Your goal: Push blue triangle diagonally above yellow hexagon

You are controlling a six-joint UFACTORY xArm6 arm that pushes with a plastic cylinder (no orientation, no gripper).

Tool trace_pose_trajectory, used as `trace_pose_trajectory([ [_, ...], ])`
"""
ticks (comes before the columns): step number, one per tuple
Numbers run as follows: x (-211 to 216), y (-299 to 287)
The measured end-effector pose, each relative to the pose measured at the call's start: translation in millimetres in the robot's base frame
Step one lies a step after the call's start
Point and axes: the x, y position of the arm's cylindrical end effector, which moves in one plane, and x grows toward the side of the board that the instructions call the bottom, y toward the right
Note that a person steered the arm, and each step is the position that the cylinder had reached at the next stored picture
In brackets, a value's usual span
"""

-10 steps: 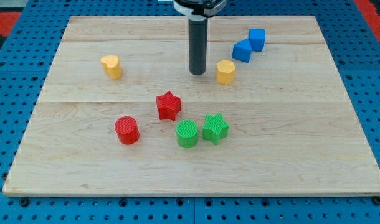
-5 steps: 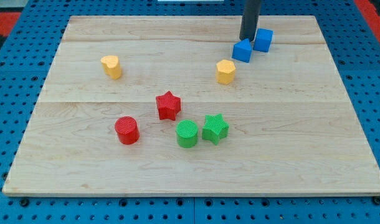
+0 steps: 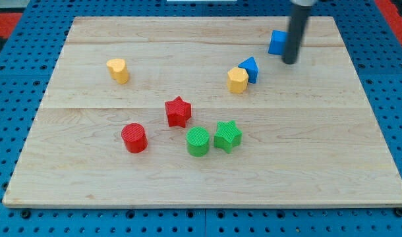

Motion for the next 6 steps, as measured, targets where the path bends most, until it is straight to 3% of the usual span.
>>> trace_pose_trajectory([
  [1,25.4,-34.0],
  [6,30.4,-37.7],
])
